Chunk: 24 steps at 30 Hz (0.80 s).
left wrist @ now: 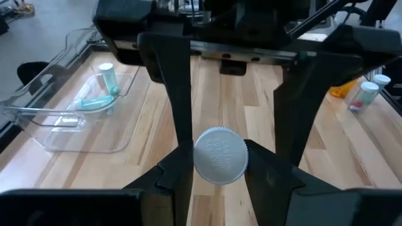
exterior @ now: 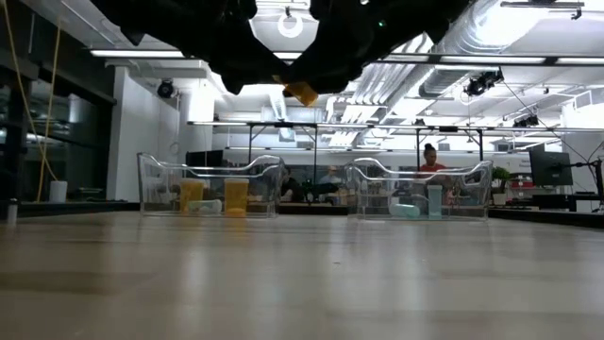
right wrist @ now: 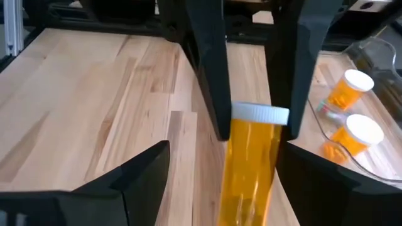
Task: Pick and place medicine bottles into bin by pill shape (circle, oval)
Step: Put the orange tablet bottle into the right transparent bin
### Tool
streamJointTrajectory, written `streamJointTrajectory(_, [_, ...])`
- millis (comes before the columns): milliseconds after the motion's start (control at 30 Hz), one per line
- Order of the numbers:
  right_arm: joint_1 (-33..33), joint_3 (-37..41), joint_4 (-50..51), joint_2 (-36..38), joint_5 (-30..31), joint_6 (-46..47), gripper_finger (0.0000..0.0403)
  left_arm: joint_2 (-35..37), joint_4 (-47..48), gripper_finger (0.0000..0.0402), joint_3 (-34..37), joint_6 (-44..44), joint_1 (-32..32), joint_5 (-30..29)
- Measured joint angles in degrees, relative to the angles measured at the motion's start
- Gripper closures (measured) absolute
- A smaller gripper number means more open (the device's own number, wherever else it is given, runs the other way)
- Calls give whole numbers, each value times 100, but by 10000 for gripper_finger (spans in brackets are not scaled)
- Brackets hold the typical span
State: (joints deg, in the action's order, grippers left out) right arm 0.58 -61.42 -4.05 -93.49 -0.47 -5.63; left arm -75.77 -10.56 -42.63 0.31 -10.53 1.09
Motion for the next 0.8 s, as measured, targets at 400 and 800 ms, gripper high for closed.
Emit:
streamJointTrajectory(400, [9, -125, 242, -26, 26, -42, 215, 0, -2, 287, 0, 9, 18, 1])
streamJointTrajectory(800, [15, -125, 369, -24, 39, -42, 270, 0, -1, 287, 0, -10, 18, 16])
